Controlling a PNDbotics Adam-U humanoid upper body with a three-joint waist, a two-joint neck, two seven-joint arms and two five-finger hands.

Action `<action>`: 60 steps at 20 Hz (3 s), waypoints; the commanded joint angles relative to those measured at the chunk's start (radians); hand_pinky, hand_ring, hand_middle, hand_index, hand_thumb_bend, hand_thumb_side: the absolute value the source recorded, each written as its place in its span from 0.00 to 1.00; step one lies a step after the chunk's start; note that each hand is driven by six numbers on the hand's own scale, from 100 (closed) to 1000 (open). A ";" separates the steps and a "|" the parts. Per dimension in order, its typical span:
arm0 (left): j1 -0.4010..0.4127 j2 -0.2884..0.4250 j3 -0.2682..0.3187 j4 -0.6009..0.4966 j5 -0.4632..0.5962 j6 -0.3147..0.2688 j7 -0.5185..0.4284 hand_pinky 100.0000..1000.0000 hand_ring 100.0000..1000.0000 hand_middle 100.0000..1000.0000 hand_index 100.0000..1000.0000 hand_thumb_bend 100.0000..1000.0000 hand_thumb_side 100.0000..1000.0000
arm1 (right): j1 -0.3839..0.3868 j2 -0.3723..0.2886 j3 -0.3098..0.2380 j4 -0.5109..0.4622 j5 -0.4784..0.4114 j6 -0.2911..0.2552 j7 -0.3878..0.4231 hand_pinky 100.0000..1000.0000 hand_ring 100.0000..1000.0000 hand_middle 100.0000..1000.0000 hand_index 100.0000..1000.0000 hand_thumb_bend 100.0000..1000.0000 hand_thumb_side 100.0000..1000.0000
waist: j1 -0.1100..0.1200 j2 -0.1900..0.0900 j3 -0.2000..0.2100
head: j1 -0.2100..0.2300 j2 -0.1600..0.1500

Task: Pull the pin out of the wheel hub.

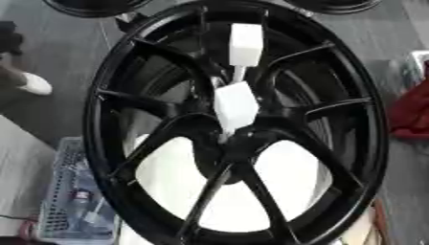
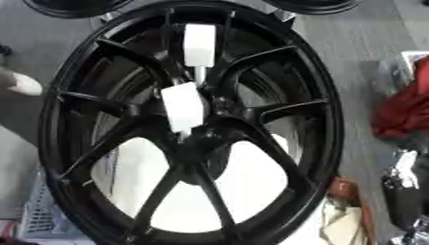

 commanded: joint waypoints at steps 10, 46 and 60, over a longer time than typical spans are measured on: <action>0.007 0.028 0.014 -0.017 -0.007 -0.004 0.004 0.79 0.73 0.63 0.77 0.00 0.62 | 0.131 -0.233 -0.135 -0.012 -0.058 -0.116 -0.037 0.52 0.92 0.88 0.82 0.00 0.48 | -0.016 -0.030 -0.005 | 0.014 -0.020; 0.006 0.049 -0.009 -0.017 -0.010 0.013 -0.010 0.79 0.73 0.62 0.77 0.00 0.62 | -0.287 -1.019 -0.113 -0.012 -0.256 -0.220 0.209 0.64 0.90 0.84 0.84 0.00 0.04 | -0.091 -0.040 0.119 | -0.097 -0.062; -0.028 0.044 -0.015 -0.017 0.017 0.018 -0.023 0.79 0.72 0.62 0.77 0.00 0.62 | -0.393 -0.992 0.199 -0.012 -0.139 -0.283 0.422 0.64 0.90 0.85 0.83 0.00 0.26 | -0.107 -0.028 0.188 | -0.180 -0.086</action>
